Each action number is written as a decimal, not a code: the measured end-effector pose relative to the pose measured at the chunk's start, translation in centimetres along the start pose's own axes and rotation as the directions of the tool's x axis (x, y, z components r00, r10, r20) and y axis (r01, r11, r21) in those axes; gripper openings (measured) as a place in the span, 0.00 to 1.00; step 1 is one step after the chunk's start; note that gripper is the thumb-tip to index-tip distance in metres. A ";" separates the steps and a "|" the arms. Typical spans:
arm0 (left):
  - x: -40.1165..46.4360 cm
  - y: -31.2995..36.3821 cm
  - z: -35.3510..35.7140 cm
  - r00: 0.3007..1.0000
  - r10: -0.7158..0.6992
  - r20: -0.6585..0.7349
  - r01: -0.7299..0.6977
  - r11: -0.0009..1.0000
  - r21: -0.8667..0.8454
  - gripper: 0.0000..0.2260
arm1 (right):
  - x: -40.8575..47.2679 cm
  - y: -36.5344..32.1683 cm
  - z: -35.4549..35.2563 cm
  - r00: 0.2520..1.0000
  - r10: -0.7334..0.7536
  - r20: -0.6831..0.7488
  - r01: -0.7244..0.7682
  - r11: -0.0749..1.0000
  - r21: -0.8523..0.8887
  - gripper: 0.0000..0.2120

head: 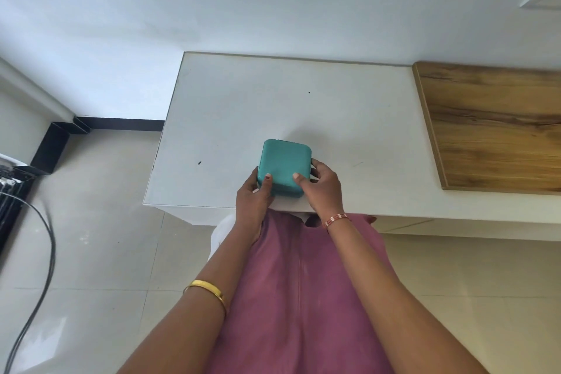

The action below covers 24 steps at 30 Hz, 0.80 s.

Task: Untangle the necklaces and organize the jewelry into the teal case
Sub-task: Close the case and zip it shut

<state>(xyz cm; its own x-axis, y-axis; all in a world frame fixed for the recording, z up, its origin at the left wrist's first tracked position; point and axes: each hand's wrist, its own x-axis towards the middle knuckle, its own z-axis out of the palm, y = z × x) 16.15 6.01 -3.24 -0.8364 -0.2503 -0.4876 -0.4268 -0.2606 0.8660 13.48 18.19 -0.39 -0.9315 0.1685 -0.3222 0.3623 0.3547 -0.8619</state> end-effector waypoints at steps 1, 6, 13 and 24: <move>0.1 -0.1 0.0 0.998 0.055 -0.041 -0.051 0.992 0.112 0.15 | -0.2 0.1 0.0 1.000 -0.004 -0.007 0.004 1.000 -0.020 0.21; -0.1 0.1 0.3 0.961 0.242 -0.135 -0.167 0.894 0.416 0.16 | -0.7 1.1 0.7 0.999 -0.037 0.014 0.038 0.995 -0.092 0.21; 1.0 1.2 -0.3 0.949 0.301 -0.090 -0.205 0.811 0.548 0.21 | 0.3 0.6 1.5 0.998 -0.065 0.017 0.067 0.984 -0.165 0.18; 5.7 6.1 -1.8 0.962 0.188 -0.197 -0.087 0.897 0.432 0.21 | 5.3 -3.8 4.7 0.988 -0.081 0.133 0.108 0.973 -0.206 0.13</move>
<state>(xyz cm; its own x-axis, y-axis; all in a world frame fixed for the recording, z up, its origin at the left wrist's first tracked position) 9.34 1.33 -0.92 -0.8171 -0.4740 -0.3283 -0.4593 0.1911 0.8675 7.02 13.43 -0.64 -0.9538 0.0154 -0.3001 0.2582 0.5528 -0.7923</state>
